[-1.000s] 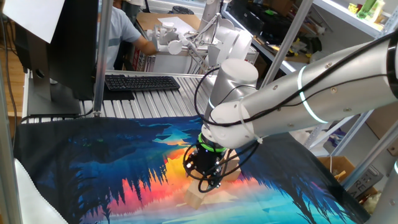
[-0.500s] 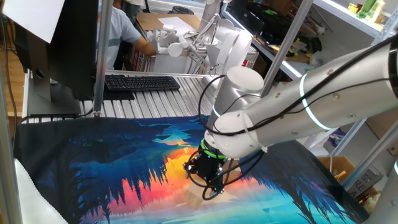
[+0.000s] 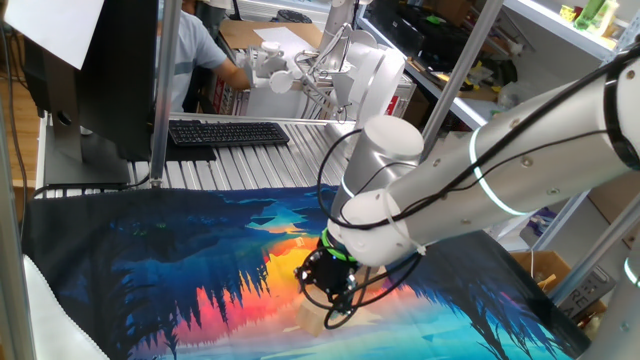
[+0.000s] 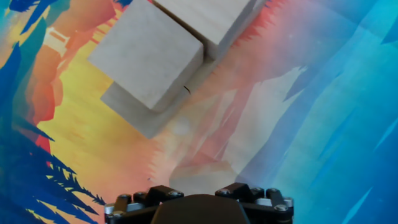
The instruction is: Stack the blocks into a pyramid shape
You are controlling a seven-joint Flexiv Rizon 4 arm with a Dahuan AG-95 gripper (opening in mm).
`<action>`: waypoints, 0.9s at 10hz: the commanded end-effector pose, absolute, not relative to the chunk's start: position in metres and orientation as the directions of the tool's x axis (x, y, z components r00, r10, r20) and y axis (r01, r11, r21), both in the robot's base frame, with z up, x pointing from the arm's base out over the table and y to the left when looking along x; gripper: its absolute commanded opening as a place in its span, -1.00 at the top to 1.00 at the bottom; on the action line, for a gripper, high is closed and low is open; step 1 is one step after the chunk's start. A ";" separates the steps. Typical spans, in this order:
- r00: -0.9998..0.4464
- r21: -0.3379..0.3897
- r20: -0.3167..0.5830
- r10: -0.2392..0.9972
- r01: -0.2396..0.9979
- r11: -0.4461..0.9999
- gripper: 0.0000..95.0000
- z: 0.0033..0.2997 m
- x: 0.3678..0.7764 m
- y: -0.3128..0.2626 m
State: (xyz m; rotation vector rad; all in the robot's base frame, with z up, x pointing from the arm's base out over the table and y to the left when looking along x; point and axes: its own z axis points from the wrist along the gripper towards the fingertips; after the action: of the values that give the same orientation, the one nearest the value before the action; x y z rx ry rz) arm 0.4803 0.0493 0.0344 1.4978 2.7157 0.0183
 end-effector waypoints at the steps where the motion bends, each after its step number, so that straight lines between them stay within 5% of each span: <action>1: -0.530 0.036 -0.032 0.847 0.847 0.531 -0.20 0.034 0.481 0.049; 3: -0.532 0.042 -0.036 0.846 0.845 0.533 0.60 0.033 0.481 0.049; 4: -0.531 0.043 -0.037 0.847 0.846 0.532 0.60 0.033 0.481 0.049; 5: -0.529 0.042 -0.037 0.848 0.847 0.530 1.00 0.035 0.481 0.049; 9: -0.474 0.053 -0.013 0.880 0.879 0.474 1.00 0.061 0.481 0.049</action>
State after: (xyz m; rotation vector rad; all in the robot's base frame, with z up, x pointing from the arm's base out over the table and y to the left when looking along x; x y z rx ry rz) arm 0.4784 0.0463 0.0643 1.5876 2.6637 0.0509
